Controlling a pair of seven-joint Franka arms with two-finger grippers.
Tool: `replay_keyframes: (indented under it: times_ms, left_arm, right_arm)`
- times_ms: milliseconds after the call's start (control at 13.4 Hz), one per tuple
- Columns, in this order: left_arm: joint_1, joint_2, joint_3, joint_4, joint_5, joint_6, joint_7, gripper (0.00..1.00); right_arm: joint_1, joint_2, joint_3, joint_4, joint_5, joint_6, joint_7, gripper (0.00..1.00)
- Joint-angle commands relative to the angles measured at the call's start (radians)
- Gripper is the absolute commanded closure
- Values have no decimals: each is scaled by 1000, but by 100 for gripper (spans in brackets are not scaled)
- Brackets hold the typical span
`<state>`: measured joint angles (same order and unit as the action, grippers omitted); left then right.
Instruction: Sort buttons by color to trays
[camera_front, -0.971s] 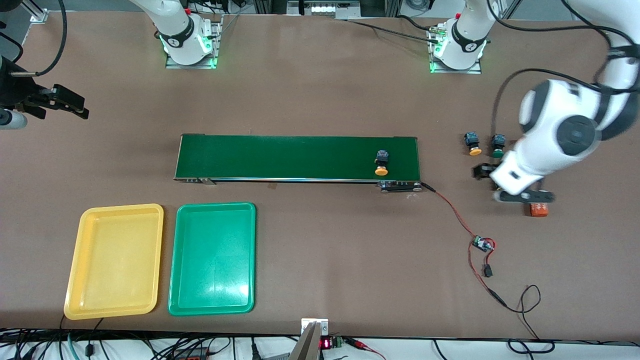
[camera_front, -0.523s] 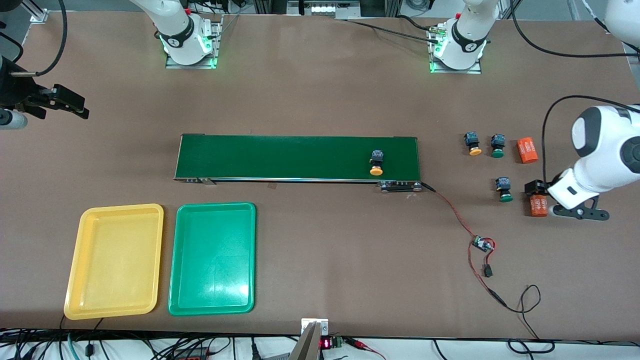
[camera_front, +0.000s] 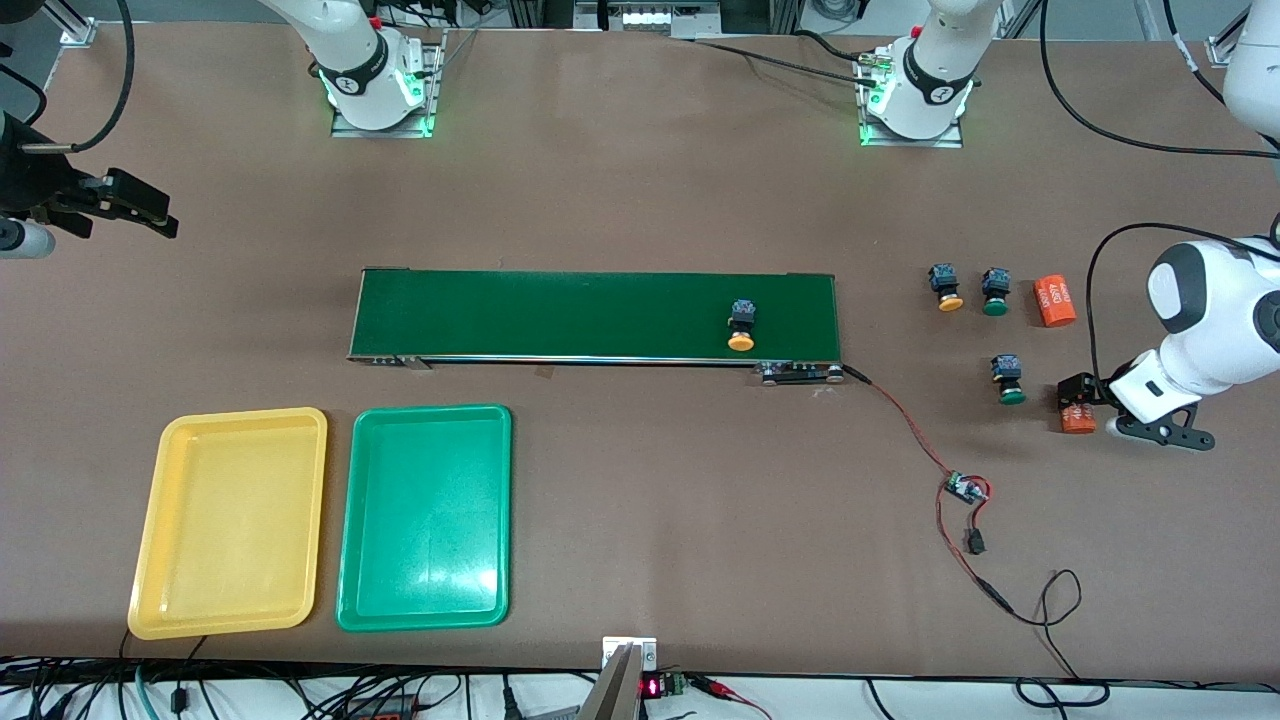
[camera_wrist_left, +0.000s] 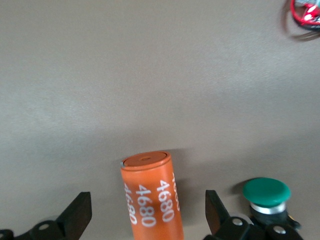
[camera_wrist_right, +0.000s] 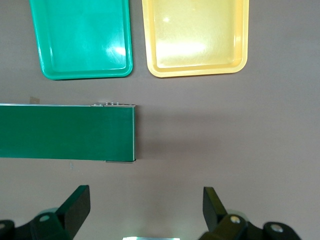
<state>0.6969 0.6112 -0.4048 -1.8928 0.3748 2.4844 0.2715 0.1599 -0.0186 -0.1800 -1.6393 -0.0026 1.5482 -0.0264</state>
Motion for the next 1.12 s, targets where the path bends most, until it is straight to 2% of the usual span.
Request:
replay_keyframes:
  times_ms: [0,149,224,299,373,448,597,747,896,1045]
  left_arm:
    - [32,22,-14,-41,24,91,15,0]
    - [52,57,-14,-61,24,145,15,0]
    - [52,58,-14,-61,24,145,12,16]
    - [52,56,-14,-61,24,140,2,46]
    - [50,55,-14,-60,23,130,0,62]
    - [52,45,-15,-57,23,89,-1,68]
    - [52,19,-29,-23,16,-55,-1,76]
    - [50,-8,-70,9,13,-166,0,76]
    - [50,-39,-142,61,12,-296,9,76]
    - [53,-53,-248,113,12,-440,20,76]
  right_arm:
    - [-2,3,2,15,-13,-17,-12,0]
    - [0,3,2,15,-13,-16,-12,0]
    - [0,3,2,15,-13,-17,-12,0]
    - [0,3,2,15,-13,-17,-12,0]
    - [0,3,2,15,-13,-17,-10,0]
    - [0,3,2,15,-13,-17,-12,0]
    - [0,3,2,15,-13,-17,-12,0]
    - [0,3,2,15,-13,-17,-10,0]
    - [0,3,2,15,-13,-17,-10,0]
    - [0,3,2,16,-13,-16,-10,0]
